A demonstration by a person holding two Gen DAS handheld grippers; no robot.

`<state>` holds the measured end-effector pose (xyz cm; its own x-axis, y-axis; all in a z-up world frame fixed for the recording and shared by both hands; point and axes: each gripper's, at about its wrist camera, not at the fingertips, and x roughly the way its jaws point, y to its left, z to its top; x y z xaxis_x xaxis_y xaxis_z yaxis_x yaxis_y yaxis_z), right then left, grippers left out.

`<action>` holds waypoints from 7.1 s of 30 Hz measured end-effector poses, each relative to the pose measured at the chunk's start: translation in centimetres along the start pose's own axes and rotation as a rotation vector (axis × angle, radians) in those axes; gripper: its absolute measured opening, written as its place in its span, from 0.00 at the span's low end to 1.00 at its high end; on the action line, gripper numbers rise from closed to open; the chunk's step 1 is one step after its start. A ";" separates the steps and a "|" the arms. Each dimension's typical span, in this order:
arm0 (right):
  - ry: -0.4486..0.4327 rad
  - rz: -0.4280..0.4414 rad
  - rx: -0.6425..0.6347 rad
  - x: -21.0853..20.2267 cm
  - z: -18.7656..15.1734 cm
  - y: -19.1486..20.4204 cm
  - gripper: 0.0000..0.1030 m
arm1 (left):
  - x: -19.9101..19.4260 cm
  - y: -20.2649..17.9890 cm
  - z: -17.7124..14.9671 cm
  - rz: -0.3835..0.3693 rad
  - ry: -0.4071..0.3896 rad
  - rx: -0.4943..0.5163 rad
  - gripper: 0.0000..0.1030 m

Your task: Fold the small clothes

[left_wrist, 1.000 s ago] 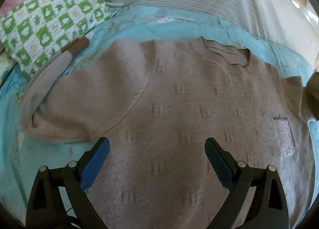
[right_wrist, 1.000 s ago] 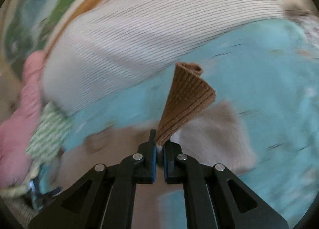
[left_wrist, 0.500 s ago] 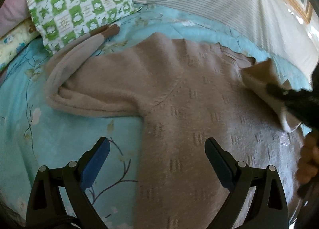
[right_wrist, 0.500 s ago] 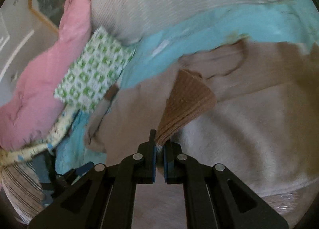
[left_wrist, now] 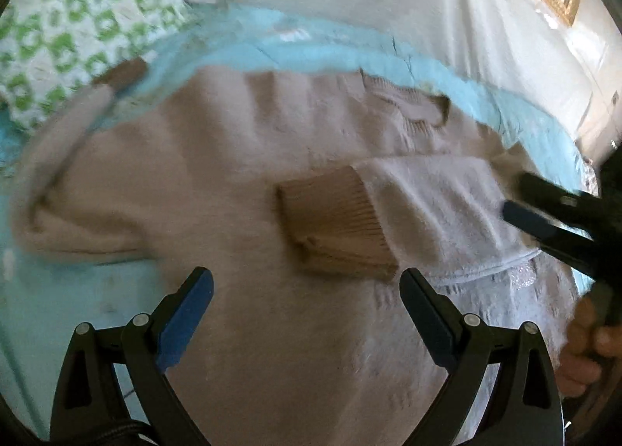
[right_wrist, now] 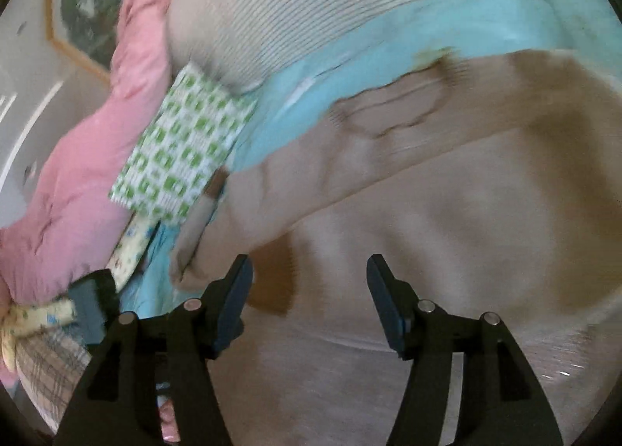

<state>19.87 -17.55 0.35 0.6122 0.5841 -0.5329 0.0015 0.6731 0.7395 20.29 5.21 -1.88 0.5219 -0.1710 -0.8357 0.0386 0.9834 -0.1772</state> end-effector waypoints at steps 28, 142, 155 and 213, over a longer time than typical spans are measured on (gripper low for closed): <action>-0.035 -0.418 0.083 -4.4 5.7 -13.0 0.50 | 0.8 3.7 2.3 -0.033 -0.094 -0.080 0.08; -0.077 -0.160 0.221 -3.5 -0.7 -6.8 0.21 | 0.3 7.6 0.4 0.155 -0.107 -0.081 0.56; -0.200 -0.286 0.219 -7.6 -0.5 -7.0 0.52 | 0.4 7.7 0.6 0.151 -0.110 -0.091 0.56; -0.063 -0.319 -0.094 -4.2 0.4 -6.1 0.43 | 3.9 10.1 7.8 -0.078 -0.042 -0.166 0.08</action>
<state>17.61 -24.29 -1.74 0.6402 0.3101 -0.7028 0.1298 0.8581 0.4968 29.37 14.96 -2.85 0.5581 -0.2399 -0.7943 -0.0593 0.9433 -0.3266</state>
